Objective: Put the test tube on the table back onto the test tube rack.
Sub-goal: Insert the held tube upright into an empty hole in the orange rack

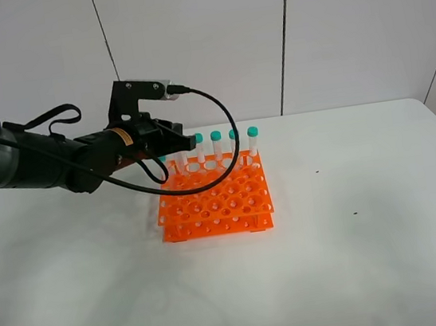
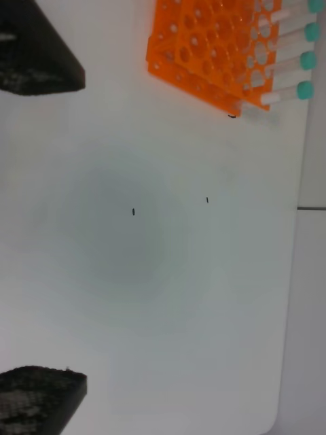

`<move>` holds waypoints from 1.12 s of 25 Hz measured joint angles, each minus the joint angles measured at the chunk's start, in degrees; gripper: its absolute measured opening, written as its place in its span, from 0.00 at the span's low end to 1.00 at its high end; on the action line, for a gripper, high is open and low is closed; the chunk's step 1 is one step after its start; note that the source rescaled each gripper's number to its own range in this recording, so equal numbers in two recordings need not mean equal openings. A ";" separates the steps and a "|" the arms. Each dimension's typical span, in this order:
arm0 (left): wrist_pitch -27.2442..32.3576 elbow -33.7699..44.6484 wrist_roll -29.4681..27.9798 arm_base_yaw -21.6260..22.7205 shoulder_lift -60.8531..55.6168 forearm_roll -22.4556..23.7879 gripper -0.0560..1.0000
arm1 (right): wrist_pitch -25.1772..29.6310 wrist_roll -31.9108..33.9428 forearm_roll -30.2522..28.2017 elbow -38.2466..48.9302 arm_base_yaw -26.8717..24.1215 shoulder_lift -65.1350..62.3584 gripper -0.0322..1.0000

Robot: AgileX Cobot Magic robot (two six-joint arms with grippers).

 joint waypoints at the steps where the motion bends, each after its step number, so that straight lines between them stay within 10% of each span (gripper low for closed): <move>1: 0.00 0.14 -0.14 0.00 0.00 0.00 0.05 | 0.00 0.00 0.00 0.00 0.00 0.00 0.89; 28: -4.67 0.31 -0.52 0.00 3.01 0.02 0.05 | 0.00 0.00 0.18 0.00 0.00 0.00 0.89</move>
